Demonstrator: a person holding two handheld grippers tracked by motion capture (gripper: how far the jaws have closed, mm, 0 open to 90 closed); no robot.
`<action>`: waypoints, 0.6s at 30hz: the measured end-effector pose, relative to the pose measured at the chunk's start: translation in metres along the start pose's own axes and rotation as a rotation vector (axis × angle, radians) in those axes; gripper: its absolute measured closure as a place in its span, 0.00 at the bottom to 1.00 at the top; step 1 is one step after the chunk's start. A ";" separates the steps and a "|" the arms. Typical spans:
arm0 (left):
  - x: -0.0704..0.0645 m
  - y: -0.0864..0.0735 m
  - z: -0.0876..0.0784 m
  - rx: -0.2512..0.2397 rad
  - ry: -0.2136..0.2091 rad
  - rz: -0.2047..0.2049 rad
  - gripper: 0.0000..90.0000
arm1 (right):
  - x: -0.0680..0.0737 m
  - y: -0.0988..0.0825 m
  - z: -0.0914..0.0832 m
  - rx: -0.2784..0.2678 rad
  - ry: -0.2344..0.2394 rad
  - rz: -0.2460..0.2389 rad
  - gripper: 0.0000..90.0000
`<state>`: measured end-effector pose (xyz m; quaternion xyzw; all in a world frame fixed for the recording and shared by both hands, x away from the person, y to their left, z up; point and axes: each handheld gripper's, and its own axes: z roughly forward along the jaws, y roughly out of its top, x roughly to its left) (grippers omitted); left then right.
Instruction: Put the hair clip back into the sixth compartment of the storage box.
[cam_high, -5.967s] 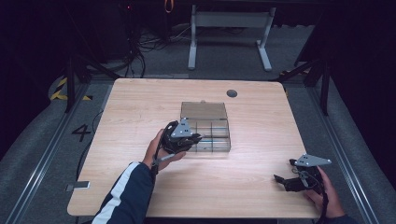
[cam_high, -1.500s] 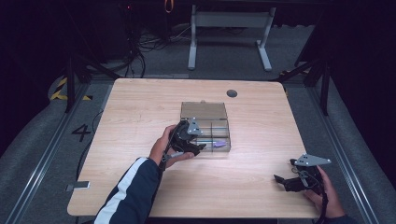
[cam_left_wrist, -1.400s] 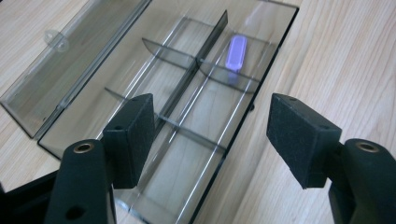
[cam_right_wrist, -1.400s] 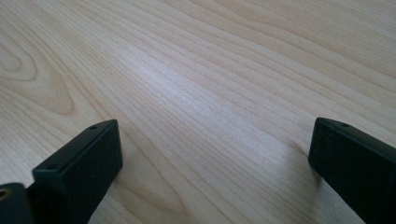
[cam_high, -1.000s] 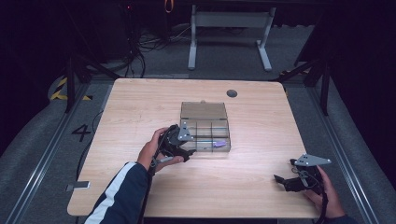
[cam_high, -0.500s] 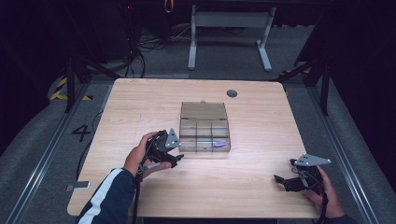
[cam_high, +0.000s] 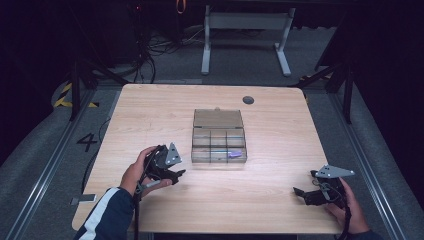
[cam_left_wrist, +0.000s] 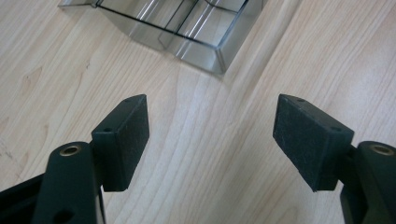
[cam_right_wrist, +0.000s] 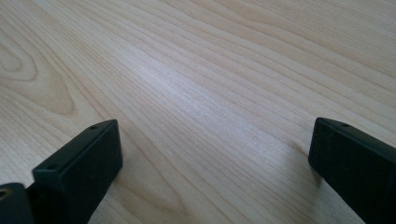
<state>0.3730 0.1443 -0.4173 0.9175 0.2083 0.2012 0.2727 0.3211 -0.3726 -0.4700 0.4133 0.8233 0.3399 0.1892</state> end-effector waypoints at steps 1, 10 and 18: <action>0.000 -0.004 0.000 0.005 0.005 -0.006 0.31 | 0.000 0.000 0.000 0.000 0.000 0.000 0.03; 0.002 -0.028 -0.004 0.038 0.024 -0.023 0.30 | 0.000 0.000 0.000 0.000 0.000 0.000 0.03; 0.007 -0.050 -0.008 0.055 0.031 -0.053 0.30 | 0.000 0.000 0.000 0.000 0.000 0.000 0.03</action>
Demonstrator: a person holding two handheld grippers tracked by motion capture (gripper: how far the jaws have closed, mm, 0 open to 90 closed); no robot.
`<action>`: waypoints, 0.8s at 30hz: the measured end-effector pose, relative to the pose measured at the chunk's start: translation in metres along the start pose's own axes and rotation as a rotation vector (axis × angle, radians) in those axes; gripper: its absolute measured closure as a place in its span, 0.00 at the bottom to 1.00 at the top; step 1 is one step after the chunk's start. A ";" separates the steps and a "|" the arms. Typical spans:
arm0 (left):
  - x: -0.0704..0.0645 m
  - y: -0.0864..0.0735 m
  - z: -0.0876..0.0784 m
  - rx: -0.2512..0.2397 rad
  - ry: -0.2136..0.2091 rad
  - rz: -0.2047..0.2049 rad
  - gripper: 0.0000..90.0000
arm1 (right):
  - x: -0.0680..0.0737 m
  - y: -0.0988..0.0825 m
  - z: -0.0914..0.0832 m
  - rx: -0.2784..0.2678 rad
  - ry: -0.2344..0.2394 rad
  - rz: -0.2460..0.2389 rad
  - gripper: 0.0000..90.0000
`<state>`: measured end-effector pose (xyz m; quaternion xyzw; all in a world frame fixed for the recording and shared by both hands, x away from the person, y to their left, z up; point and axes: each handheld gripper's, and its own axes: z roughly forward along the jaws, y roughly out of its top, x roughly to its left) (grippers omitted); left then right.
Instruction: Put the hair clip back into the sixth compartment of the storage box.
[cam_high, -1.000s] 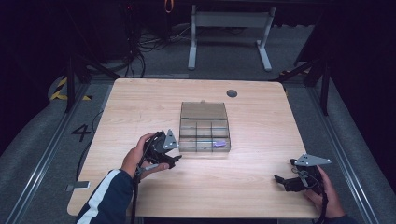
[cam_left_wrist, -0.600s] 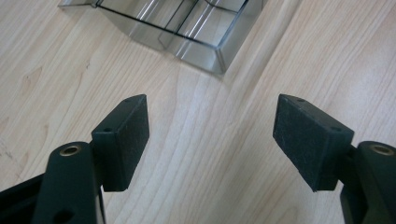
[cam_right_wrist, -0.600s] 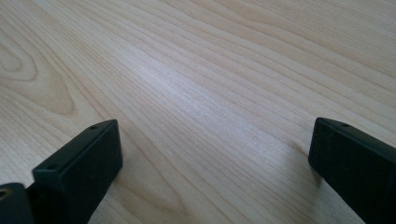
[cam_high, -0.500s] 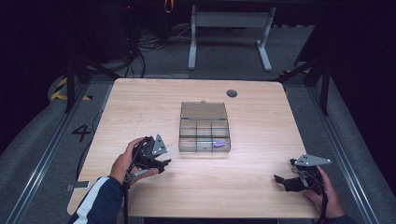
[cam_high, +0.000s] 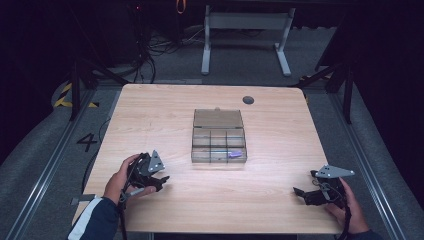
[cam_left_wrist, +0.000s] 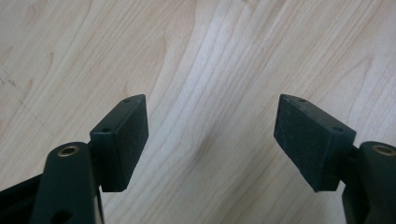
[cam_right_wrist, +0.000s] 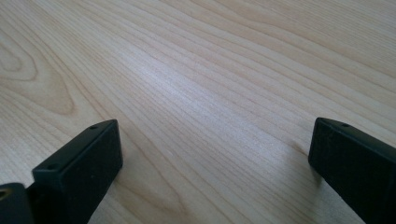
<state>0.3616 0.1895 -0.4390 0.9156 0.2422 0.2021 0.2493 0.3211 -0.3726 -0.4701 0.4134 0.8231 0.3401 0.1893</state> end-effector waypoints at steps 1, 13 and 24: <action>0.000 0.000 0.000 0.000 0.000 0.000 0.30 | 0.000 0.000 0.000 0.000 0.000 0.000 0.03; 0.007 -0.038 -0.008 -0.005 0.011 -0.043 0.29 | 0.000 0.000 0.000 0.000 -0.001 0.000 0.03; 0.013 -0.068 -0.018 -0.028 0.001 -0.119 0.28 | 0.000 0.000 0.000 0.001 -0.004 0.001 0.03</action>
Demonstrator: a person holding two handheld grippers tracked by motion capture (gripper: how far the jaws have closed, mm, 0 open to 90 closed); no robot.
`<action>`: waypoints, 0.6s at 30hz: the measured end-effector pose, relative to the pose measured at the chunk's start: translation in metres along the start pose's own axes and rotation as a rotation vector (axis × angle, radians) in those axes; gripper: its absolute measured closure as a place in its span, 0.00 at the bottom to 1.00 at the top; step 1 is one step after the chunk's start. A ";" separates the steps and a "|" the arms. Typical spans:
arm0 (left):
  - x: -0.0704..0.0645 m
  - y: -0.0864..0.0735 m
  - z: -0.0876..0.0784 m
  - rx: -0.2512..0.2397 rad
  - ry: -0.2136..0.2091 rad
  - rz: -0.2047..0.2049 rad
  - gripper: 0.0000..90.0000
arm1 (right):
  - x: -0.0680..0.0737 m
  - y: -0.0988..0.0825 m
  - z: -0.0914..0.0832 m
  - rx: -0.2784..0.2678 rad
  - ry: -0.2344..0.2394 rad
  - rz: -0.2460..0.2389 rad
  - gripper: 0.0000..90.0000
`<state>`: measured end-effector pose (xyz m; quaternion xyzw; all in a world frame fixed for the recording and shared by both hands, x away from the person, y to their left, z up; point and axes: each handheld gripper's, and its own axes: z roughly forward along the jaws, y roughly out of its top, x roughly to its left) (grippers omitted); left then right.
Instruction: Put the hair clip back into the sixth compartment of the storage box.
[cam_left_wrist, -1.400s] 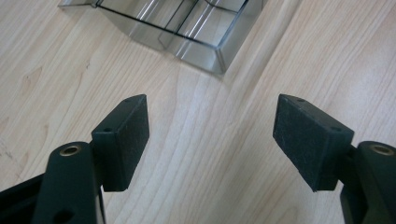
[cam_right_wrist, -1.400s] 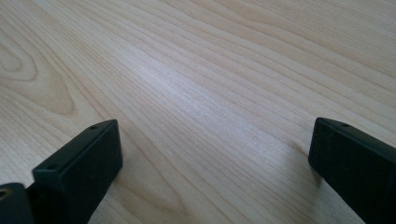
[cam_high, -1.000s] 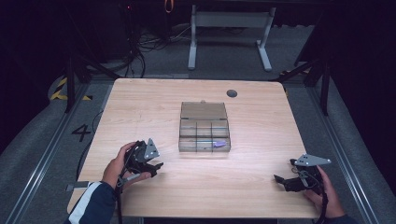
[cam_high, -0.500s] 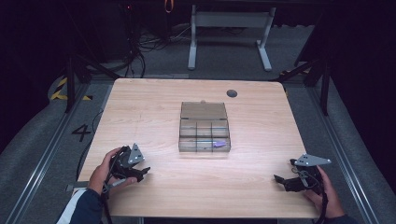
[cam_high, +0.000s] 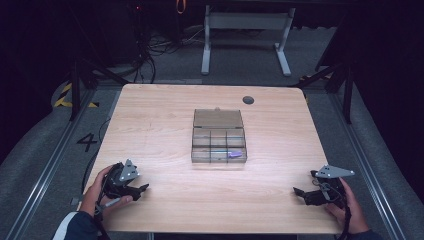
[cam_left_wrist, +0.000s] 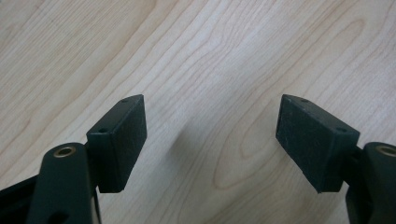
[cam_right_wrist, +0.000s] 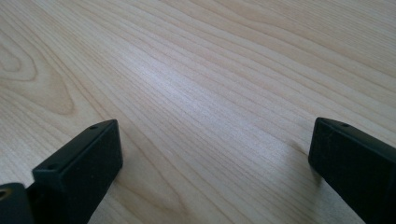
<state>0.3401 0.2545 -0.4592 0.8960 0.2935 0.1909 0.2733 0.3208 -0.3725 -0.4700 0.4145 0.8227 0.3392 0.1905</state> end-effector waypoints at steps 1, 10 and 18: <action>0.001 -0.003 -0.001 -0.009 -0.005 -0.008 0.28 | 0.000 0.000 0.000 -0.001 0.002 0.000 0.03; 0.010 -0.025 -0.003 -0.044 -0.044 -0.077 0.27 | 0.000 0.000 0.000 0.000 0.000 0.000 0.03; 0.020 -0.042 -0.004 -0.097 -0.063 -0.192 0.24 | 0.000 0.000 0.000 0.000 -0.001 0.000 0.03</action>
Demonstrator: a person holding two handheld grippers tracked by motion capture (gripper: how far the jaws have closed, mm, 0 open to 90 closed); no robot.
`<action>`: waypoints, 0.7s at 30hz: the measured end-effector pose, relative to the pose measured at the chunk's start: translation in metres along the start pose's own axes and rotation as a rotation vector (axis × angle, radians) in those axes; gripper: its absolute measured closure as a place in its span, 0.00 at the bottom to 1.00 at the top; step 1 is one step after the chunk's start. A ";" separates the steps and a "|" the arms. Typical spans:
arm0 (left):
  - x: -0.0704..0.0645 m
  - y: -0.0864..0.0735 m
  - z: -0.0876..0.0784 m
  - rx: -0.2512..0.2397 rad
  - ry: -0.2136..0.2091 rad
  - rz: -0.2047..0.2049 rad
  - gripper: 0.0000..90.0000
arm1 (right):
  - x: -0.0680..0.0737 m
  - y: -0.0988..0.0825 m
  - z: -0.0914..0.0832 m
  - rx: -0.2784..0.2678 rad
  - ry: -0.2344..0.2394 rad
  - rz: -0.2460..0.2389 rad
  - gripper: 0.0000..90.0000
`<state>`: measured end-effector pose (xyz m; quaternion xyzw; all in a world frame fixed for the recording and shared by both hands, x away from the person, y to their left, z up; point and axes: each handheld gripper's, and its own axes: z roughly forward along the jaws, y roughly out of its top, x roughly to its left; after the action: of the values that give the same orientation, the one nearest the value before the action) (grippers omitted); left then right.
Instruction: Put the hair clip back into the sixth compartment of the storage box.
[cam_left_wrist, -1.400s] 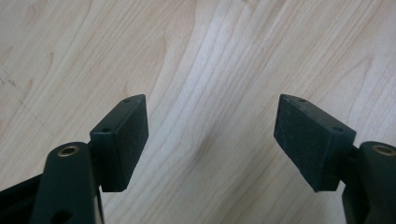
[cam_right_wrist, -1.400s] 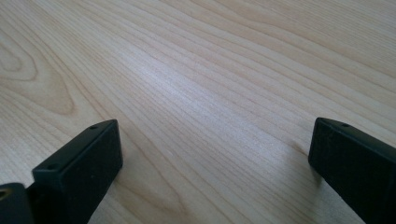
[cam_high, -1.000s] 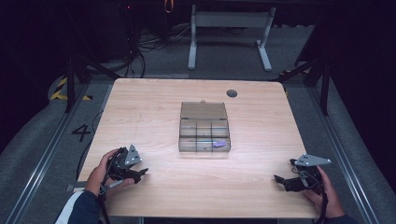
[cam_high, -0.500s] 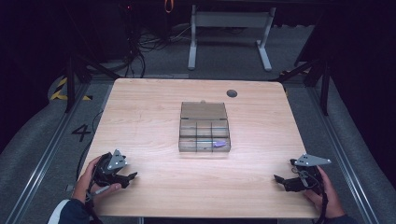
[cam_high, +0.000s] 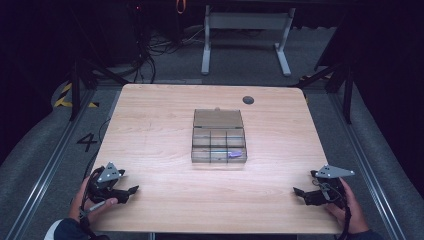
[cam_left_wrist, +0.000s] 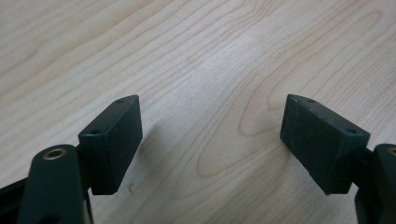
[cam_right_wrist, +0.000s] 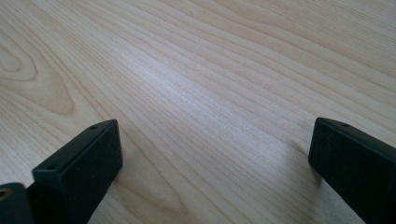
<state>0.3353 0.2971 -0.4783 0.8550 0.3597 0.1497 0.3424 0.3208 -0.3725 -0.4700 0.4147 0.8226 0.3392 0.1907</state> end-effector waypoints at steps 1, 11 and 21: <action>0.000 -0.002 0.000 -0.008 -0.002 -0.020 0.24 | 0.000 0.000 0.000 -0.001 0.002 0.000 0.03; 0.001 -0.007 0.001 -0.039 -0.004 -0.046 0.21 | 0.000 0.000 0.000 -0.001 0.003 -0.001 0.03; 0.001 -0.007 0.001 -0.040 0.002 -0.047 0.21 | 0.000 0.000 0.000 0.000 0.005 -0.003 0.03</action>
<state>0.3334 0.3009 -0.4836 0.8391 0.3771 0.1494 0.3624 0.3204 -0.3728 -0.4701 0.4126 0.8237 0.3398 0.1892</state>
